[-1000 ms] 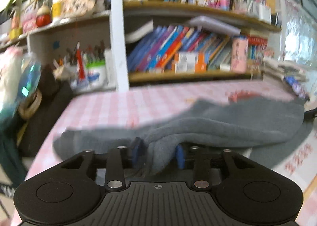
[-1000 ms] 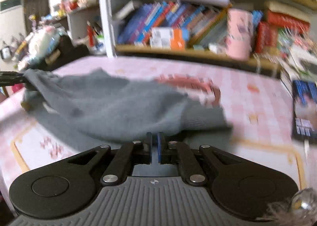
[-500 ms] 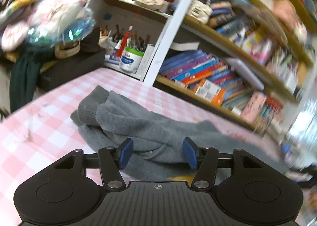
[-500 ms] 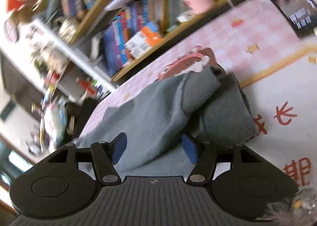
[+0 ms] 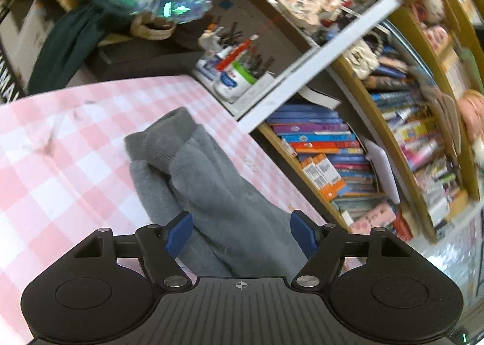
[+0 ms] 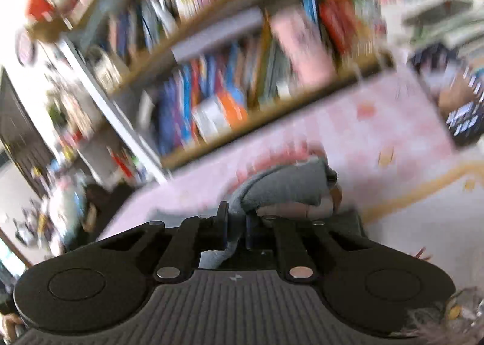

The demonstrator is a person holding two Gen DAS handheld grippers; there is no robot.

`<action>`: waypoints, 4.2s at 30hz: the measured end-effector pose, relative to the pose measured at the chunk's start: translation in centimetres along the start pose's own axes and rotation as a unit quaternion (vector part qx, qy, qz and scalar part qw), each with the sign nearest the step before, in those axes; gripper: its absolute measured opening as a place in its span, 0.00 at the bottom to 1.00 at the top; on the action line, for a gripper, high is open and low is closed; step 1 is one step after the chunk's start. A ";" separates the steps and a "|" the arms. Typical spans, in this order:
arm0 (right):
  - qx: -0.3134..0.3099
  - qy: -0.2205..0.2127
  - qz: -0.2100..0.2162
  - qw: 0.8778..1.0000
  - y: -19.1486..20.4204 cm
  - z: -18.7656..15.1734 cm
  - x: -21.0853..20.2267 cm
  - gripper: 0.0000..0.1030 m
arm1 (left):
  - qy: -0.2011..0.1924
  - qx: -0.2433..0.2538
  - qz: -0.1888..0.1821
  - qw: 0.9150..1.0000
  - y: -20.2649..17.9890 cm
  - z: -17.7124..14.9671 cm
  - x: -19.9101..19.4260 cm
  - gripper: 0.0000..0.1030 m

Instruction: Fold clothes

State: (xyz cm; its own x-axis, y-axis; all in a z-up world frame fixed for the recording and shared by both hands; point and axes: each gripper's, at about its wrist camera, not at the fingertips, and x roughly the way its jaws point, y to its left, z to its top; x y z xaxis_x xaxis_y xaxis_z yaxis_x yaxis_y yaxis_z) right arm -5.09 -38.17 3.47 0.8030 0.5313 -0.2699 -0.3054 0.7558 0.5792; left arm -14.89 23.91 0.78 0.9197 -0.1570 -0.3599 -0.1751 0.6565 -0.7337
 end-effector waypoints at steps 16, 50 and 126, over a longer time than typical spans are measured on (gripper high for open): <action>-0.008 0.070 -0.048 0.996 -1.4 -3.0 -0.4 0.09 | -0.089 0.086 -0.059 0.991 -3.8 3.8 -0.1 0.06; -0.071 0.095 -0.138 0.983 -2.2 -0.7 7.1 0.32 | 0.023 0.086 0.067 0.994 -1.4 1.7 9.4 0.28; -0.465 0.135 -0.016 0.875 19.8 -10.9 22.7 1.00 | -0.050 0.011 0.056 0.997 -0.4 1.8 12.0 0.32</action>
State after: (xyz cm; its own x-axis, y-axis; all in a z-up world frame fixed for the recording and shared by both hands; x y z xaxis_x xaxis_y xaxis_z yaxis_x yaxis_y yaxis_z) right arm 1.51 -7.00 0.42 0.7067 0.4811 -0.5187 -0.6705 0.6895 -0.2739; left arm -3.14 23.09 -2.27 0.9257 -0.0078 -0.3781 -0.2719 0.6812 -0.6797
